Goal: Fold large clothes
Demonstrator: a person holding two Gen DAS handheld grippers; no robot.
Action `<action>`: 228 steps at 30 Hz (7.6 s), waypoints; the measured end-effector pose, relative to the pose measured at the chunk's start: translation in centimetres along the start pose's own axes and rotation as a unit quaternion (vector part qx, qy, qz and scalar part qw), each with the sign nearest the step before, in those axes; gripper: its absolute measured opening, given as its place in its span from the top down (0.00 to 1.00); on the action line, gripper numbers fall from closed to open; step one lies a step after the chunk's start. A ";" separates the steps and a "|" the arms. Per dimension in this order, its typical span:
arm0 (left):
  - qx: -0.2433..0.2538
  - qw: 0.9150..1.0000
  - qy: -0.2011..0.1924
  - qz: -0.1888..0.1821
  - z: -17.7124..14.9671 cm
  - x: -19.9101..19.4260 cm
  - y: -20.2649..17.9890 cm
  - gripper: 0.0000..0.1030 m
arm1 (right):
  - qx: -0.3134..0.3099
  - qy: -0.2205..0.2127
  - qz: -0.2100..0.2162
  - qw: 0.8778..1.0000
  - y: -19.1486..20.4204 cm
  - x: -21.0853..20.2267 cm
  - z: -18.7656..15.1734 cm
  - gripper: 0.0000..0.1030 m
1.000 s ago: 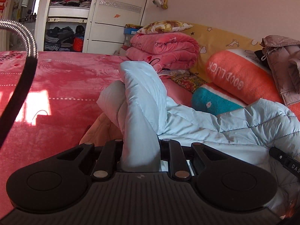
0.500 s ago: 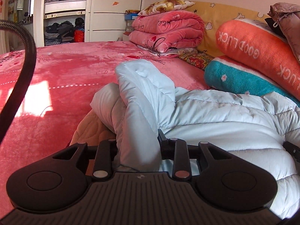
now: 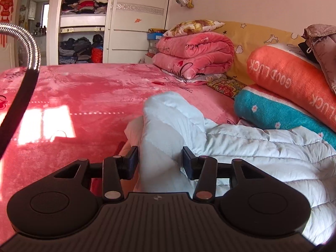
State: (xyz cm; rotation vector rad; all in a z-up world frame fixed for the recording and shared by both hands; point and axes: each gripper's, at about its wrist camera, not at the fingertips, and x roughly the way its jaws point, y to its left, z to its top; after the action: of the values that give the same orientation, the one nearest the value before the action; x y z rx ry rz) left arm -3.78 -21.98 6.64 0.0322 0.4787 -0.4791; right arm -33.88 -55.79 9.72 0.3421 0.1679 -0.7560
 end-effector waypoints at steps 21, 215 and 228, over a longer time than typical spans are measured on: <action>0.077 0.996 0.031 0.027 -3.4 4.6 -4.5 0.44 | -0.052 0.102 0.099 0.988 5.6 6.9 -4.1 0.26; 0.058 0.989 -0.053 -0.125 -7.3 -34.7 8.8 0.00 | -0.040 -0.016 0.003 0.999 14.5 -29.2 -3.9 0.01; 0.058 0.989 -0.034 -0.134 -7.3 -33.2 9.3 0.00 | -0.041 -0.009 0.003 0.999 14.3 -28.3 -4.3 0.01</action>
State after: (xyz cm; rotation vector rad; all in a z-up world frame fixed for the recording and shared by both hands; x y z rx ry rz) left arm -28.65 1.79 14.35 0.0636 0.3898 -0.7691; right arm -44.32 -26.42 16.88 0.2578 0.1803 -0.7436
